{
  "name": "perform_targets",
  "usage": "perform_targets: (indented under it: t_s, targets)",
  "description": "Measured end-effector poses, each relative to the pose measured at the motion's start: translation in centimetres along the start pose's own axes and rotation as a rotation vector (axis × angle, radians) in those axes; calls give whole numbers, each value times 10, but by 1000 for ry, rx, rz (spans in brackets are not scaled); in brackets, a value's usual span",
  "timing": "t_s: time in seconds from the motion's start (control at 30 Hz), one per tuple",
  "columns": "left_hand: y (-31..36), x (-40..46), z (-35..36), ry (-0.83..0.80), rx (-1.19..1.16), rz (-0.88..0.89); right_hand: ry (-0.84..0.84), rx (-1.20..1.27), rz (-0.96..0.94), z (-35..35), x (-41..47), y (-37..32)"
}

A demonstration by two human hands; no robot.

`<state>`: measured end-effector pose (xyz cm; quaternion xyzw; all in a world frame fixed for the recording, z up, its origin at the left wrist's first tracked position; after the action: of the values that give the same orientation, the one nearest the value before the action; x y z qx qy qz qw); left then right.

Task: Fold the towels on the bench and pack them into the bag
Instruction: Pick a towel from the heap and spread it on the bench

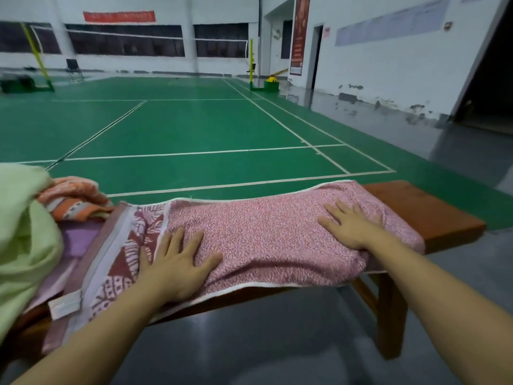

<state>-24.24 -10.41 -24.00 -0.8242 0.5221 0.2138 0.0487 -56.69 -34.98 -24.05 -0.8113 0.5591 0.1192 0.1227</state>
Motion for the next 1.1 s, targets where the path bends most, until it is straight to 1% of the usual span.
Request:
perform_targets:
  t_s: [0.1,0.17,0.3,0.5,0.53,0.57,0.6,0.63,0.67,0.7,0.73,0.77,0.83,0.9,0.97,1.07,1.1]
  targets:
    - [6,-11,6,-118,-27,-47,1,-35,-49,4,-5,11]
    - [10,-13,5,-144,-26,-58,2,-43,-62,5,-4,14]
    - [14,-6,-5,-146,-51,-67,-38,-17,-71,-1,12,12]
    - [13,10,-13,-138,-57,-57,-26,2,-110,-7,18,7]
    - [15,13,-17,-129,-51,-63,-9,40,-138,-7,18,7]
    - [21,12,-21,-74,-23,-70,34,135,-182,-11,16,8]
    - [34,11,-27,33,12,-52,100,286,-221,-17,12,12]
    - [55,9,-32,160,26,13,177,431,-239,-25,9,18]
    - [85,6,-37,256,-9,119,252,525,-229,-33,6,28]
    - [118,3,-39,299,-82,247,296,540,-202,-41,4,39]
    - [159,-2,-40,301,-168,383,296,514,-161,-46,3,51]
    - [195,-4,-38,267,-242,492,270,483,-132,-50,2,60]
    - [264,2,-34,186,-336,640,224,469,-103,-54,3,76]
    - [318,17,-29,133,-394,696,209,519,-102,-57,8,89]
    - [357,36,-22,85,-413,713,210,611,-104,-62,11,99]
    - [397,59,-17,80,-394,720,167,753,-98,-67,26,113]
    - [406,64,-17,85,-384,715,140,767,-85,-68,33,116]
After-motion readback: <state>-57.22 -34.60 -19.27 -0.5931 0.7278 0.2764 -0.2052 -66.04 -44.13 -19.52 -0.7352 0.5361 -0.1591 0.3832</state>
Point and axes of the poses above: each hand's wrist, its own x-axis towards the middle knuckle, its own z-axis out of the palm, y = z × x, the point moved 3 cm from there along x, towards the middle knuckle, and after that the axes turned 13 degrees about -y, right-handed, at the moved point
